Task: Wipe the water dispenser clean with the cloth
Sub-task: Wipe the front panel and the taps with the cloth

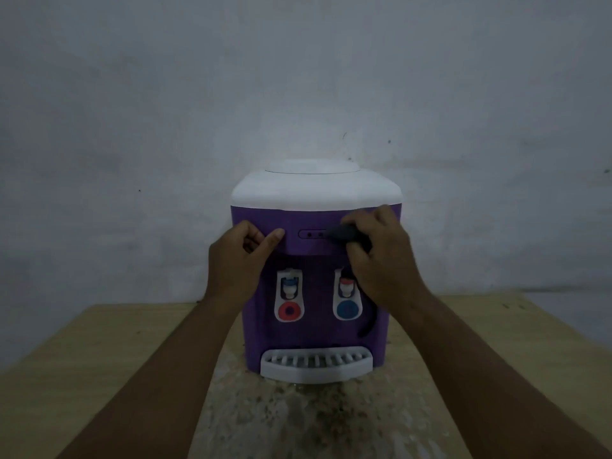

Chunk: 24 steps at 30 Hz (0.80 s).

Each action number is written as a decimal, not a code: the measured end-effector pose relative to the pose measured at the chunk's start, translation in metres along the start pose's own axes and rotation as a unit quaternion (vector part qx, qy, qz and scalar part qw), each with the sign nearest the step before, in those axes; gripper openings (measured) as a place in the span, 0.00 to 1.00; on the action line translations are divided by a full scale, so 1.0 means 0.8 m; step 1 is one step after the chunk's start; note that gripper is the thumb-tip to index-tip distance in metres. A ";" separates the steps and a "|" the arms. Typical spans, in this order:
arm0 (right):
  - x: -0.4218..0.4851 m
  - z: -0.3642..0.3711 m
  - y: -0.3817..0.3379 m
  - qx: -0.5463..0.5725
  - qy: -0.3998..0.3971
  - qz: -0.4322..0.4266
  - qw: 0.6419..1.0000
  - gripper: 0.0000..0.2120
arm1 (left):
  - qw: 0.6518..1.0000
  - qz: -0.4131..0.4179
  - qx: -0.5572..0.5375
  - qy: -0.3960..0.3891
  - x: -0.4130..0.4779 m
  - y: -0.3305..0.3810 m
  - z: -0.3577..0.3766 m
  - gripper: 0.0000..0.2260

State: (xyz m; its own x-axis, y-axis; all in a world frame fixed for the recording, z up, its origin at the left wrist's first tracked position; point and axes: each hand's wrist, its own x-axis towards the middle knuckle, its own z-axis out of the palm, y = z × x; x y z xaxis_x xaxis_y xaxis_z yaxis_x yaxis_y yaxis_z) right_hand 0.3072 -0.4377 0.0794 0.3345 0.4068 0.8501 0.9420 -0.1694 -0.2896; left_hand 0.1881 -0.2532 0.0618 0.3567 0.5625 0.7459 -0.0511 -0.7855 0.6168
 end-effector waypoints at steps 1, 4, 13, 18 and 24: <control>-0.005 -0.001 0.002 0.004 -0.015 -0.007 1.000 0.11 | 1.000 -0.003 -0.003 -0.008 0.000 0.001 -0.002 0.17; -0.005 -0.014 0.017 0.054 0.098 0.130 0.985 0.13 | 0.999 0.009 0.000 -0.044 0.001 0.000 -0.010 0.16; -0.002 0.016 -0.021 0.060 0.144 0.189 0.969 0.10 | 0.993 0.011 -0.045 -0.109 0.001 -0.008 -0.022 0.13; -0.016 0.008 -0.011 0.051 0.050 0.097 0.993 0.05 | 0.994 0.028 -0.021 -0.101 0.001 -0.009 -0.024 0.14; 0.026 -0.008 -0.013 0.184 0.188 0.325 0.908 0.04 | 0.995 0.044 -0.022 -0.083 0.000 -0.012 -0.020 0.15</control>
State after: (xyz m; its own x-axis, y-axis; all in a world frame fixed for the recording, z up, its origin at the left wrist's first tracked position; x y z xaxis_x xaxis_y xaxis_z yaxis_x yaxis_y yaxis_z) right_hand 0.3041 -0.4334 0.1030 0.8557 -0.0179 0.5171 0.5168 0.0758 -0.8527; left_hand 0.1735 -0.2413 0.0601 0.4985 0.4381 0.7480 -0.1282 -0.8162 0.5634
